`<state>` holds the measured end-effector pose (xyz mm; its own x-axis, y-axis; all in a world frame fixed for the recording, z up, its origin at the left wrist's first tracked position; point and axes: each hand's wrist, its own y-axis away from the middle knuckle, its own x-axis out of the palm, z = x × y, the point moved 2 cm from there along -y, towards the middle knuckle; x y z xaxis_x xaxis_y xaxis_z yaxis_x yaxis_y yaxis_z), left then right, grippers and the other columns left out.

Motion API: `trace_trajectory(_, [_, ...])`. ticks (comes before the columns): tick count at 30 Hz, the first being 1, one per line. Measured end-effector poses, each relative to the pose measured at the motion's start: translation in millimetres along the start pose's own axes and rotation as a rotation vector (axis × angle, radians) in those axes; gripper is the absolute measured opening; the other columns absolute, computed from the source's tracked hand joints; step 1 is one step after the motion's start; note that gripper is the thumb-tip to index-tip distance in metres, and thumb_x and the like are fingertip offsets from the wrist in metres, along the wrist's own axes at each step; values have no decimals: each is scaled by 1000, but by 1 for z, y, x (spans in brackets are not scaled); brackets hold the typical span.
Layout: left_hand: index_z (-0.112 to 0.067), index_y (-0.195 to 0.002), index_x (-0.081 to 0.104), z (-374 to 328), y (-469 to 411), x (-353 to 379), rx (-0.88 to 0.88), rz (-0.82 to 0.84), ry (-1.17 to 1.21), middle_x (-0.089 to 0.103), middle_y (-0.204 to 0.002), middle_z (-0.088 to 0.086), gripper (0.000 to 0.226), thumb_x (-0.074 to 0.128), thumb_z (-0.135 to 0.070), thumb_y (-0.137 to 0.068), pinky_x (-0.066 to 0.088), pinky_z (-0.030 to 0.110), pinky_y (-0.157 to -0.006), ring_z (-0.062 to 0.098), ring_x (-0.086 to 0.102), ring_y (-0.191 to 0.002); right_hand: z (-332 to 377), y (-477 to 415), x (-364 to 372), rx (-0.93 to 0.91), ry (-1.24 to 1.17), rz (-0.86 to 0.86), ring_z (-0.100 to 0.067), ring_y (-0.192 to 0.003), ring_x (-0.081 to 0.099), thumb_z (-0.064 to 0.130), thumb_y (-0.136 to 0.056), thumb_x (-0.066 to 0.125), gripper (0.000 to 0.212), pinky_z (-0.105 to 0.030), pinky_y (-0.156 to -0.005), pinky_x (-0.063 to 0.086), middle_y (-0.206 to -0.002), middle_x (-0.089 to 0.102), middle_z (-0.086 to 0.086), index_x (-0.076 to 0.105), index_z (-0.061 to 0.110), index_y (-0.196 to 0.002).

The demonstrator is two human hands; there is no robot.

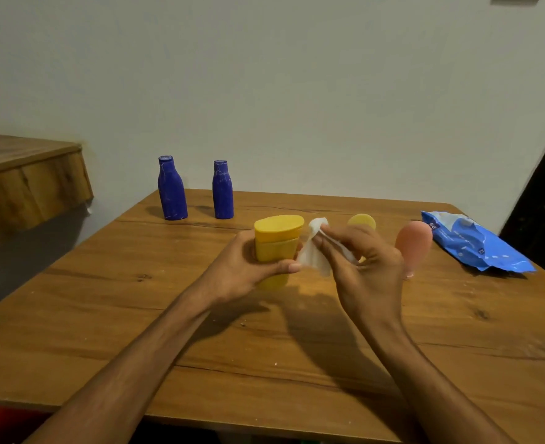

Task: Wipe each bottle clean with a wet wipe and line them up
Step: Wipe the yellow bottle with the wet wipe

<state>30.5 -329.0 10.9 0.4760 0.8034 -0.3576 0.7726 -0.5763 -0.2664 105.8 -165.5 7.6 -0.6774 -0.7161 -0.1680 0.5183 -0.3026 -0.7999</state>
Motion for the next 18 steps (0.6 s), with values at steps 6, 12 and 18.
trace_trajectory(6, [-40,-105,46,-1,-24,0,-29,83,-33,56,-103,-19,38,72,-28,-80,46,17,-77,2,57,-99,-3,-6,-2,206,90,140,-3,-89,65,21,-84,72,18,-19,-70,56,-98,70,11,73,19,-102])
trace_trajectory(12, [-34,-103,46,-5,-55,7,-7,47,-67,56,-97,-17,38,76,-25,-81,47,15,-69,0,57,-88,-9,-20,-11,286,265,279,-2,-80,60,18,-87,70,16,-24,-63,55,-92,67,10,75,14,-101])
trace_trajectory(18, [-20,-114,51,8,-85,23,-25,16,-68,59,-100,-10,48,80,-26,-76,49,21,-72,9,59,-93,-30,-23,-16,323,440,295,-8,-76,65,18,-85,68,14,-33,-61,57,-87,73,4,77,18,-95])
